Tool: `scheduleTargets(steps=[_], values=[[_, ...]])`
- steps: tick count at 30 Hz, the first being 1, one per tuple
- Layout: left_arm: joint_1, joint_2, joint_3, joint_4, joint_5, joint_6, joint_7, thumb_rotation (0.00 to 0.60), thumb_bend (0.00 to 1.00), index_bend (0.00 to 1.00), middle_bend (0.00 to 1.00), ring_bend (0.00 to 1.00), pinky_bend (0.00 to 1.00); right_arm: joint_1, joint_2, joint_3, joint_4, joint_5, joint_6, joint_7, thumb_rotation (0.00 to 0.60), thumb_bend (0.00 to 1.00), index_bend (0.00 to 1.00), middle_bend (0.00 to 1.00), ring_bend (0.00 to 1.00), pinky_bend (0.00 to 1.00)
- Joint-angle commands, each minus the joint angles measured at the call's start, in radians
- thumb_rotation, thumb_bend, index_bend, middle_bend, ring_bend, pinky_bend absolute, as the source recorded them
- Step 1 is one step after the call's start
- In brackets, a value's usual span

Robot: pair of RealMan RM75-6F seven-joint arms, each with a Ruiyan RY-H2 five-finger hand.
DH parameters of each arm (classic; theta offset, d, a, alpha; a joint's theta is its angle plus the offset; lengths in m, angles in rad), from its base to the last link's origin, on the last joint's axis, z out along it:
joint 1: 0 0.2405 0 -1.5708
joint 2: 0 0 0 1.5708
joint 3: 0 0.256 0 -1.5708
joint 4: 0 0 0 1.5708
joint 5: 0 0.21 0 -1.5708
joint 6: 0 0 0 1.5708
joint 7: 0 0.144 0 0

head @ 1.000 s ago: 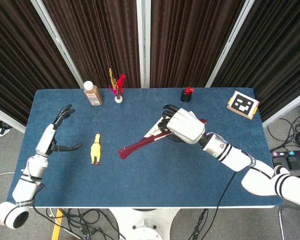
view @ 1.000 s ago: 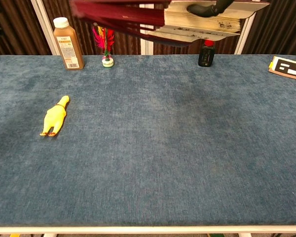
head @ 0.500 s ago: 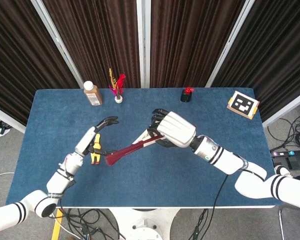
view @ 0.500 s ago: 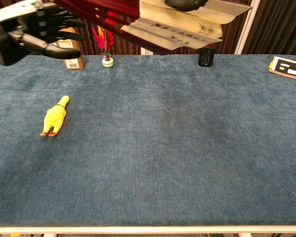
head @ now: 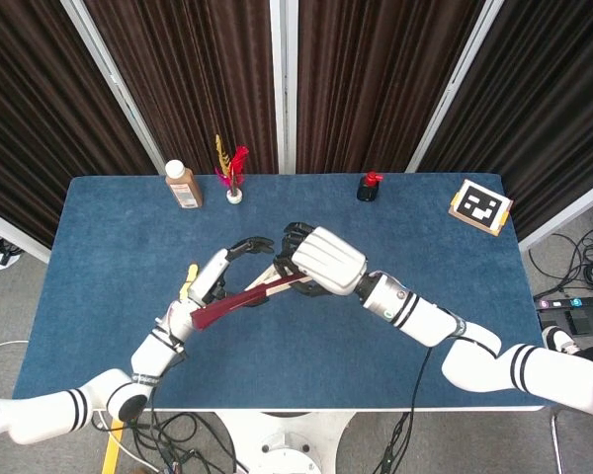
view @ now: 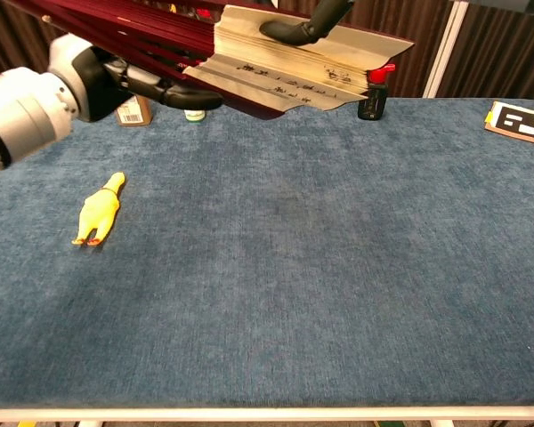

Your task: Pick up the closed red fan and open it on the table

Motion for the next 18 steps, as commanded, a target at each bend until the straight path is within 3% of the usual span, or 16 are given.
scheduleTargets(steps=[1, 8, 18], values=[[-0.008, -0.014, 0.000, 0.005, -0.012, -0.009, 0.007, 0.600, 0.07, 0.39, 0.35, 0.21, 0.24, 0.003, -0.012, 0.006, 0.006, 0.010, -0.007, -0.008, 0.600, 0.91, 0.89, 0.70, 0.36, 0.21], [-0.017, -0.059, -0.013, 0.018, -0.092, -0.041, 0.045, 0.600, 0.07, 0.45, 0.41, 0.25, 0.27, 0.006, -0.039, 0.016, 0.011, 0.023, -0.009, -0.023, 0.600, 0.92, 0.89, 0.70, 0.36, 0.20], [-0.008, -0.081, -0.038, 0.020, -0.171, -0.056, 0.086, 0.600, 0.18, 0.50, 0.46, 0.29, 0.32, 0.000, -0.049, 0.019, 0.011, 0.027, -0.005, -0.030, 0.600, 0.92, 0.89, 0.70, 0.36, 0.20]])
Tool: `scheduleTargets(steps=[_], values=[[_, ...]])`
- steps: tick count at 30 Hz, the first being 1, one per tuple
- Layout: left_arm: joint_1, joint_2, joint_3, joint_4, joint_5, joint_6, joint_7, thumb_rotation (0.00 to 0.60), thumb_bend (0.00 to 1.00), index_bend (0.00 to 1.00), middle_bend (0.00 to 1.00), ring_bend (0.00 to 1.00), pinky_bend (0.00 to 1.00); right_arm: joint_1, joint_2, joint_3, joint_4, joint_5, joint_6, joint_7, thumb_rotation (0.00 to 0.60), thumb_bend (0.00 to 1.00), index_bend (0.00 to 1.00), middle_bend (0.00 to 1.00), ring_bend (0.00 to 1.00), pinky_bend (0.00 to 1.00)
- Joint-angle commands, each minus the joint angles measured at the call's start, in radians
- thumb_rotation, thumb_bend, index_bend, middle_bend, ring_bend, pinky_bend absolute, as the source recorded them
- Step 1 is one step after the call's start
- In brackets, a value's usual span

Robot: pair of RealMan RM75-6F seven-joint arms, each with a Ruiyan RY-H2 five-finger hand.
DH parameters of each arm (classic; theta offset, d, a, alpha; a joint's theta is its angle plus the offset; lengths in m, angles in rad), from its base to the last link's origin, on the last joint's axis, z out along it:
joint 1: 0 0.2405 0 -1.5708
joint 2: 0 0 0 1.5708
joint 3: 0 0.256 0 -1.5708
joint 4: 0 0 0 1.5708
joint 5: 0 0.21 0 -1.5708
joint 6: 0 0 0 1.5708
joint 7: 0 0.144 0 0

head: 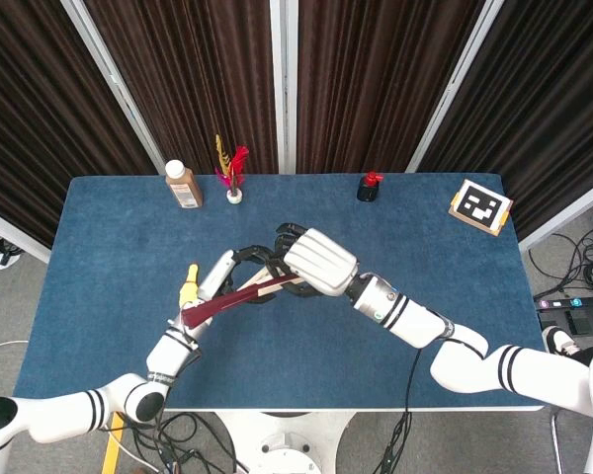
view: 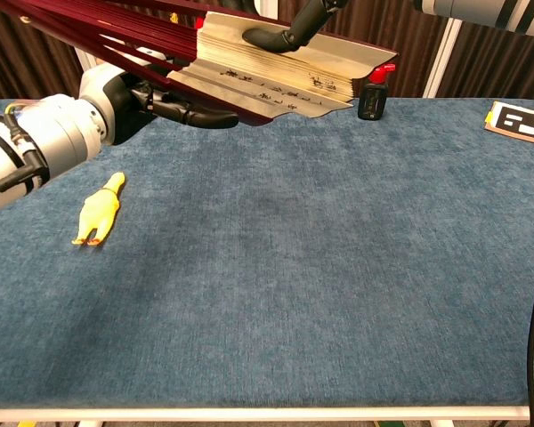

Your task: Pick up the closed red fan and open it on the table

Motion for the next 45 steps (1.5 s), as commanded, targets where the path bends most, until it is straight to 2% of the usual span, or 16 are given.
scheduleTargets(steps=[1, 8, 16, 25, 28, 34, 39, 45], values=[[0.002, -0.005, -0.010, 0.001, -0.013, -0.004, -0.002, 0.600, 0.19, 0.51, 0.47, 0.30, 0.32, -0.001, -0.003, 0.001, 0.001, 0.002, 0.001, 0.001, 0.600, 0.92, 0.89, 0.70, 0.36, 0.20], [0.001, -0.025, -0.029, 0.007, -0.040, -0.004, 0.016, 0.600, 0.26, 0.59, 0.53, 0.37, 0.34, 0.000, -0.014, 0.005, 0.003, 0.005, -0.001, -0.001, 0.600, 0.92, 0.89, 0.70, 0.36, 0.21], [0.013, -0.055, -0.054, 0.019, -0.086, 0.016, 0.055, 0.600, 0.43, 0.72, 0.66, 0.48, 0.44, -0.007, -0.015, 0.004, 0.003, 0.007, 0.003, -0.001, 0.600, 0.92, 0.89, 0.70, 0.36, 0.21], [0.028, -0.032, -0.044, 0.015, -0.109, 0.007, 0.133, 0.600, 0.45, 0.76, 0.70, 0.52, 0.44, -0.016, -0.005, 0.001, 0.008, 0.002, 0.009, -0.016, 0.600, 0.93, 0.89, 0.70, 0.36, 0.21], [0.044, -0.004, -0.036, 0.007, -0.130, 0.017, 0.199, 0.600, 0.46, 0.76, 0.70, 0.52, 0.45, -0.025, 0.016, -0.011, 0.005, -0.015, 0.015, -0.067, 0.600, 0.93, 0.89, 0.70, 0.36, 0.21], [0.078, 0.078, -0.021, -0.013, -0.186, 0.067, 0.407, 0.600, 0.46, 0.75, 0.69, 0.52, 0.45, -0.075, 0.065, -0.048, -0.025, -0.047, 0.058, -0.193, 0.600, 0.93, 0.89, 0.70, 0.36, 0.21], [0.100, 0.092, -0.006, -0.006, -0.184, 0.177, 0.598, 0.600, 0.46, 0.75, 0.69, 0.52, 0.45, -0.126, 0.093, -0.070, -0.064, -0.059, 0.106, -0.273, 0.600, 0.93, 0.89, 0.71, 0.36, 0.21], [0.110, 0.103, 0.014, -0.006, -0.178, 0.241, 0.775, 0.600, 0.46, 0.74, 0.68, 0.52, 0.45, -0.170, 0.131, -0.083, -0.090, -0.068, 0.137, -0.384, 0.600, 0.93, 0.89, 0.71, 0.37, 0.21]])
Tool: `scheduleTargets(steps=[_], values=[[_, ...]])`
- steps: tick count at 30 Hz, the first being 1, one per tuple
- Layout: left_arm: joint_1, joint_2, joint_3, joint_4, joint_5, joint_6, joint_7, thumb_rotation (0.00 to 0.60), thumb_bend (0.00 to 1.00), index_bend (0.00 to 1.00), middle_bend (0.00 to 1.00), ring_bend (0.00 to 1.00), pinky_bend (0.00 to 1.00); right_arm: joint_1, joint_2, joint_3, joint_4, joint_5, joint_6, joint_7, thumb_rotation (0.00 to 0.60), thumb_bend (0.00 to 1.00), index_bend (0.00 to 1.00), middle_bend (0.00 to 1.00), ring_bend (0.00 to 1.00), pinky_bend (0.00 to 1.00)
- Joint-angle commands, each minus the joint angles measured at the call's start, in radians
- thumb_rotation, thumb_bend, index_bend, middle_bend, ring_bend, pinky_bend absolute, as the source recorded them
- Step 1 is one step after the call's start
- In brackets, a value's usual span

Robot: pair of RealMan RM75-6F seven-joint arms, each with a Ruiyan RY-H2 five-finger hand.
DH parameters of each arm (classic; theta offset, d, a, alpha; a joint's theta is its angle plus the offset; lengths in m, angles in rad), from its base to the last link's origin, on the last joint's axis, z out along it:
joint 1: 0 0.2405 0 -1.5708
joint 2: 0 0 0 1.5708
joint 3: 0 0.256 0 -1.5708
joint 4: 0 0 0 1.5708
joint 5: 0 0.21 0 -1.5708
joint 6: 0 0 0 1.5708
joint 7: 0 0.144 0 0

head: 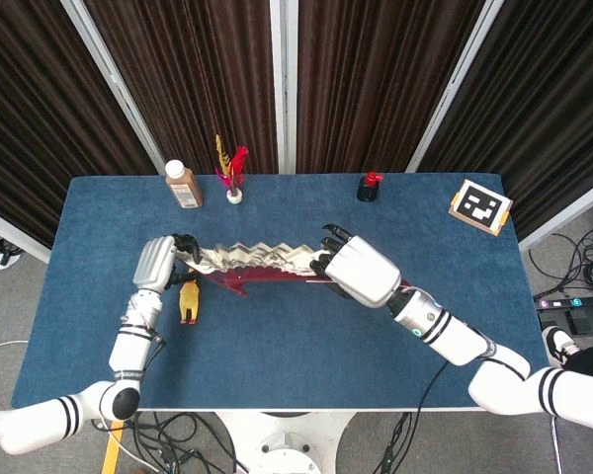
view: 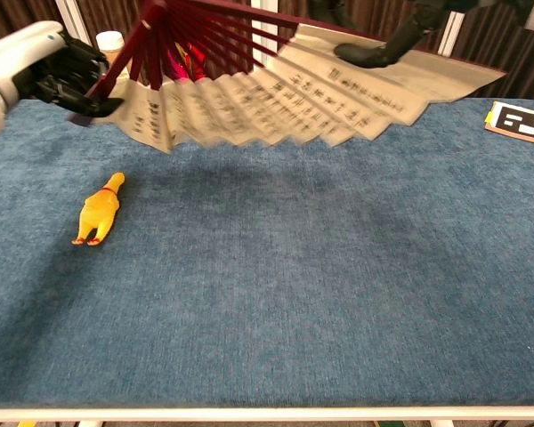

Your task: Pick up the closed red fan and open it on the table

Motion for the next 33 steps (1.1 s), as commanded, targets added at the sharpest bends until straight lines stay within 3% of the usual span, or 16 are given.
scheduleTargets(steps=[1, 17, 25, 33], values=[[0.013, 0.015, 0.017, -0.002, -0.001, 0.058, 0.116, 0.600, 0.46, 0.74, 0.68, 0.52, 0.45, -0.028, 0.028, -0.011, -0.023, -0.006, 0.015, -0.065, 0.600, 0.93, 0.89, 0.71, 0.37, 0.21], [-0.009, -0.006, 0.049, -0.035, 0.013, 0.136, 0.486, 0.600, 0.46, 0.71, 0.66, 0.52, 0.45, -0.071, 0.140, -0.035, -0.168, 0.009, -0.062, -0.447, 0.600, 0.95, 0.89, 0.71, 0.37, 0.14], [-0.034, -0.103, 0.054, 0.052, 0.011, 0.131, 0.552, 0.600, 0.45, 0.67, 0.64, 0.51, 0.45, -0.102, 0.085, -0.062, -0.111, -0.033, -0.044, -0.496, 0.600, 0.94, 0.89, 0.71, 0.36, 0.10], [-0.064, -0.177, 0.052, 0.168, 0.003, 0.082, 0.576, 0.600, 0.45, 0.55, 0.58, 0.50, 0.43, -0.151, -0.040, -0.080, 0.043, -0.058, 0.014, -0.505, 0.600, 0.89, 0.82, 0.69, 0.33, 0.01]])
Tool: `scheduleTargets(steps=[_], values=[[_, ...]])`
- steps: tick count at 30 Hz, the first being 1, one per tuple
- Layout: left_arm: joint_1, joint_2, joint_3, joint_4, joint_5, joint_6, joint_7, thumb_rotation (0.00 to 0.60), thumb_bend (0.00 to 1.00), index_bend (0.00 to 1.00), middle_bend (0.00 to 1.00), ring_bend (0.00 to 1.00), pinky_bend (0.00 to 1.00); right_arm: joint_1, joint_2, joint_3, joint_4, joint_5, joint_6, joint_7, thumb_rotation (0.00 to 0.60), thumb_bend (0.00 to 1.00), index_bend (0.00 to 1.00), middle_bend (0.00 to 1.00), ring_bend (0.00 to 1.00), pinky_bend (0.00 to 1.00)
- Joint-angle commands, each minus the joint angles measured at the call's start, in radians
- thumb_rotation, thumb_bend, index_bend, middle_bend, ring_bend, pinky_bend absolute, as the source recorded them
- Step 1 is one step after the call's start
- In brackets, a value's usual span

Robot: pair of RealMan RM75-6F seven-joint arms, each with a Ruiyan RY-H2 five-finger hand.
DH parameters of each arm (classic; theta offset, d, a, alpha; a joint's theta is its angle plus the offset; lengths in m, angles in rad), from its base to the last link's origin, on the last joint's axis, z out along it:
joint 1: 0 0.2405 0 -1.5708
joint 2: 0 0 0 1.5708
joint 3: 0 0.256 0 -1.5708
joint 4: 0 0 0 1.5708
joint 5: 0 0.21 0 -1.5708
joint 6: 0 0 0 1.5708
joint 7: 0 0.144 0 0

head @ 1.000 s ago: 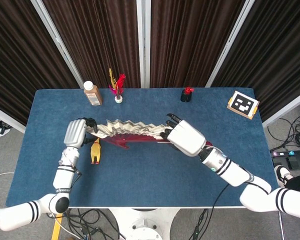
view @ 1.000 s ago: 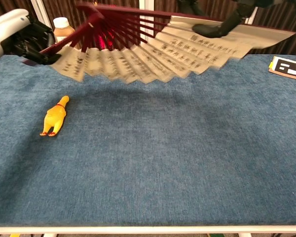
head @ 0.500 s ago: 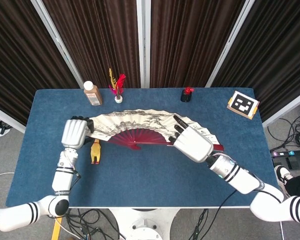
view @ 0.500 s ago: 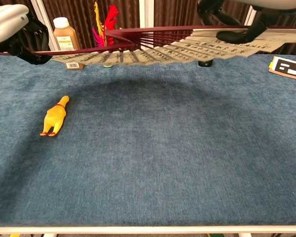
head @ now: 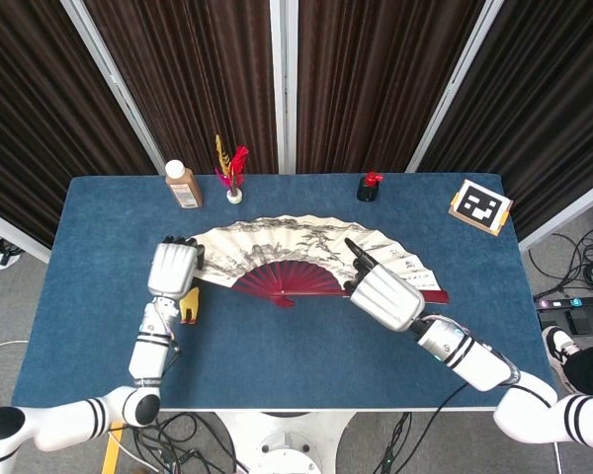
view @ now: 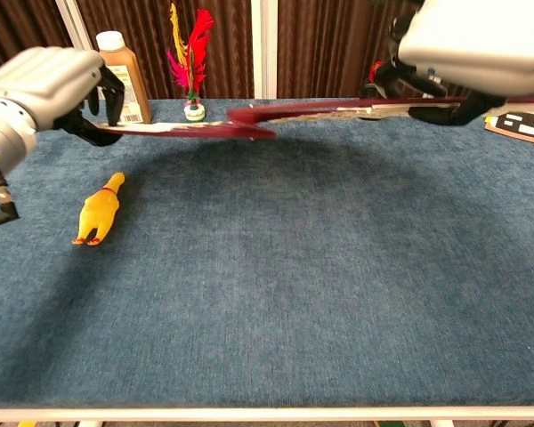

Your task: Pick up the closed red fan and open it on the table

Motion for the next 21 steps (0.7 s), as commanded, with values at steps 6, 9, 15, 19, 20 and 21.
scheduleTargets(steps=[6, 9, 15, 19, 20, 21], values=[[-0.022, -0.055, -0.004, 0.075, -0.014, -0.046, 0.021, 0.600, 0.31, 0.29, 0.38, 0.33, 0.35, -0.063, -0.117, -0.006, 0.115, 0.014, 0.062, -0.015, 0.600, 0.65, 0.55, 0.55, 0.24, 0.00], [-0.022, -0.061, -0.002, 0.080, -0.013, -0.049, 0.030, 0.600, 0.18, 0.18, 0.24, 0.18, 0.31, -0.085, -0.141, -0.002, 0.122, 0.046, 0.068, -0.033, 0.600, 0.48, 0.33, 0.44, 0.16, 0.00], [-0.021, -0.070, -0.003, 0.083, 0.010, -0.034, 0.029, 0.600, 0.01, 0.09, 0.09, 0.04, 0.20, -0.122, -0.156, -0.004, 0.099, 0.102, 0.063, -0.080, 0.600, 0.03, 0.00, 0.17, 0.00, 0.00], [-0.018, -0.068, -0.003, 0.072, 0.022, -0.030, 0.021, 0.600, 0.00, 0.06, 0.03, 0.00, 0.16, -0.138, -0.151, 0.007, 0.071, 0.162, 0.045, -0.104, 0.600, 0.00, 0.00, 0.05, 0.00, 0.00], [-0.017, -0.066, -0.004, 0.067, 0.023, -0.031, 0.019, 0.600, 0.00, 0.05, 0.02, 0.00, 0.15, -0.140, -0.146, 0.011, 0.061, 0.185, 0.034, -0.109, 0.600, 0.00, 0.00, 0.02, 0.00, 0.00], [-0.016, -0.064, -0.004, 0.063, 0.024, -0.032, 0.020, 0.600, 0.00, 0.04, 0.01, 0.00, 0.14, -0.142, -0.142, 0.013, 0.052, 0.203, 0.025, -0.111, 0.600, 0.00, 0.00, 0.01, 0.00, 0.00]])
